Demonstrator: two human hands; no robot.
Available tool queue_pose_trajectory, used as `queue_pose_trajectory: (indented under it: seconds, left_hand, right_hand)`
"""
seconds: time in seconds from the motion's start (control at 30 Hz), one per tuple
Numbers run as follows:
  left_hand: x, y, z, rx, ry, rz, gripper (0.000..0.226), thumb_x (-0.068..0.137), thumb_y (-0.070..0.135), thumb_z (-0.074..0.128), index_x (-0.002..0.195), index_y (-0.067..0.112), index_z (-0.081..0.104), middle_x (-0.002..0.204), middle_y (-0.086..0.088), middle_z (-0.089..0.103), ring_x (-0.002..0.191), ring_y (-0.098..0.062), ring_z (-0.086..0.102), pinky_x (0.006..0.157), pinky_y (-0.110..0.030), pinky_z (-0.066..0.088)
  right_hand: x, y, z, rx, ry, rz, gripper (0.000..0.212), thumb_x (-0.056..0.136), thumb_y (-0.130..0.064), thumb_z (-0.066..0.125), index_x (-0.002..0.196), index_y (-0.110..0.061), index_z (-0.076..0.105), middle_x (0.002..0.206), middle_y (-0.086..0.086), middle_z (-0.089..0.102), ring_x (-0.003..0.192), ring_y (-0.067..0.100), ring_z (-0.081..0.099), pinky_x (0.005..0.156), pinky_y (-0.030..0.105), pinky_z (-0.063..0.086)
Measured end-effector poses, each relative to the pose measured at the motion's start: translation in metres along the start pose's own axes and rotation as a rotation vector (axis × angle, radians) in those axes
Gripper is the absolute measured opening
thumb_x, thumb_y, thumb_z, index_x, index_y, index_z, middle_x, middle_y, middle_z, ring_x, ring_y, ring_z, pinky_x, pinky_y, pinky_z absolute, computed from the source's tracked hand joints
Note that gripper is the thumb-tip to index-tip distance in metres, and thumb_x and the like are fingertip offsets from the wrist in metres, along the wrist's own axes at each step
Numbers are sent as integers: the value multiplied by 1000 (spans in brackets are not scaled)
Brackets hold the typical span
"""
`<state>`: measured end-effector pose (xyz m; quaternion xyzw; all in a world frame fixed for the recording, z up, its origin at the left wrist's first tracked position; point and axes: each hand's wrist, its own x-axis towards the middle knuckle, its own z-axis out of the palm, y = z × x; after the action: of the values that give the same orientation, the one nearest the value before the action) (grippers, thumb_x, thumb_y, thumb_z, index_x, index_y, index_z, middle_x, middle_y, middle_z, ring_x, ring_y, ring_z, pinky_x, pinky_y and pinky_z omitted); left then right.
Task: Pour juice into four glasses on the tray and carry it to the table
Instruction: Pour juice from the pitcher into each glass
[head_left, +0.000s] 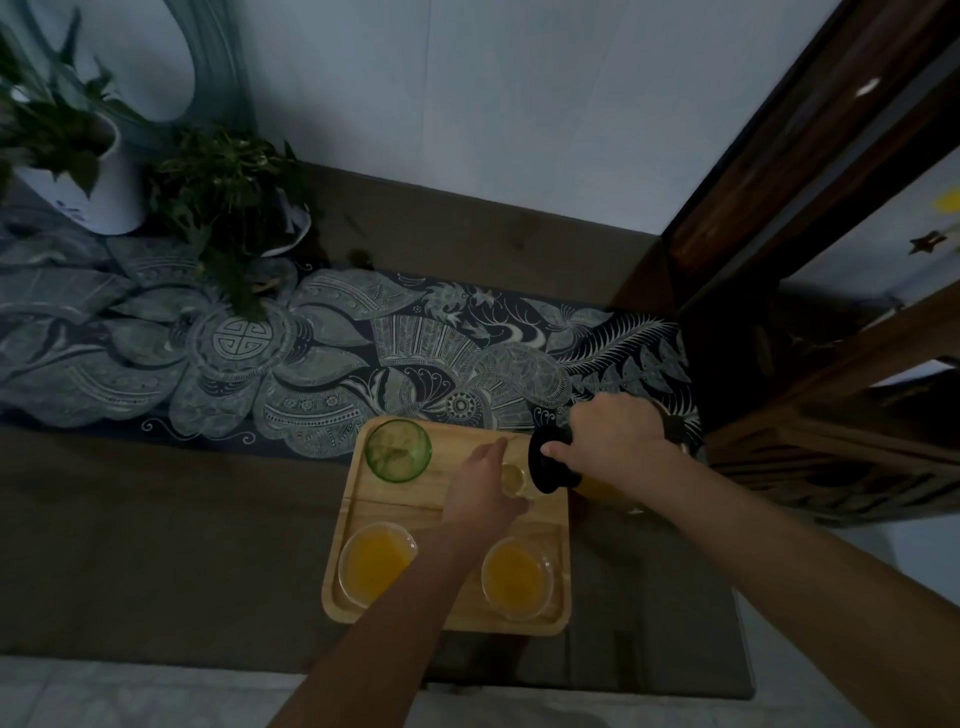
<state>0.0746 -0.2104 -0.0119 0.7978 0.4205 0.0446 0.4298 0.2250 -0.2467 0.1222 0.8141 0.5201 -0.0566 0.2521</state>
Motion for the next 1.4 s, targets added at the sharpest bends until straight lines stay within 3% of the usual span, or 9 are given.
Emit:
queue_pose_trajectory:
  seconds: [0.13,0.23,0.57,0.8,0.9,1.03,1.4]
  left_hand:
    - [-2,-1,-2,29,17,3,100,69,37,90,152,21,37,150,2,51,128,-21,56,96,-32,48]
    - [-2,1,-7,95,26,17,98,69,42,88,151,22,39,148,3,52,126,-21,58,93,-35,50]
    - [-2,-1,-12,149,5,40,87,70,46,86,142,22,44,140,1,58,120,-24,61,92,-42,54]
    - [1,5,-10,191,-33,78,109,72,44,85,157,25,20,152,-1,46,125,-27,58,88,-44,51]
    - [5,3,-9,200,-47,81,107,69,48,86,155,27,27,153,2,45,128,-26,56,91,-44,51]
    - [8,2,-11,183,-34,87,102,65,50,88,151,29,35,147,2,52,125,-26,58,91,-44,53]
    - [8,0,-13,172,-23,93,101,64,51,87,149,30,38,145,5,53,123,-23,60,90,-43,53]
  right_hand:
    - [-1,-14,-12,-18,-47,-22,51,89,-71,50,97,-22,61,67,-1,36,75,22,48,60,35,39]
    - [-1,-20,-16,-25,-59,-23,53,90,-68,51,107,-20,63,76,0,43,86,24,60,63,35,41]
    - [2,-35,-24,-99,-74,-28,50,91,-64,53,111,-20,64,85,2,48,96,25,63,63,36,40]
    - [2,-38,-25,-99,-90,6,50,91,-64,54,113,-21,64,85,3,48,96,25,62,64,37,39]
    - [2,-37,-25,-86,-91,7,51,91,-65,54,115,-21,64,100,4,61,100,26,62,65,37,40]
    - [1,-39,-26,-103,-100,15,52,92,-64,54,116,-19,63,109,6,63,103,27,62,66,38,41]
    - [0,-50,-29,-120,-111,42,44,95,-57,54,114,-19,64,93,4,53,100,25,63,66,37,41]
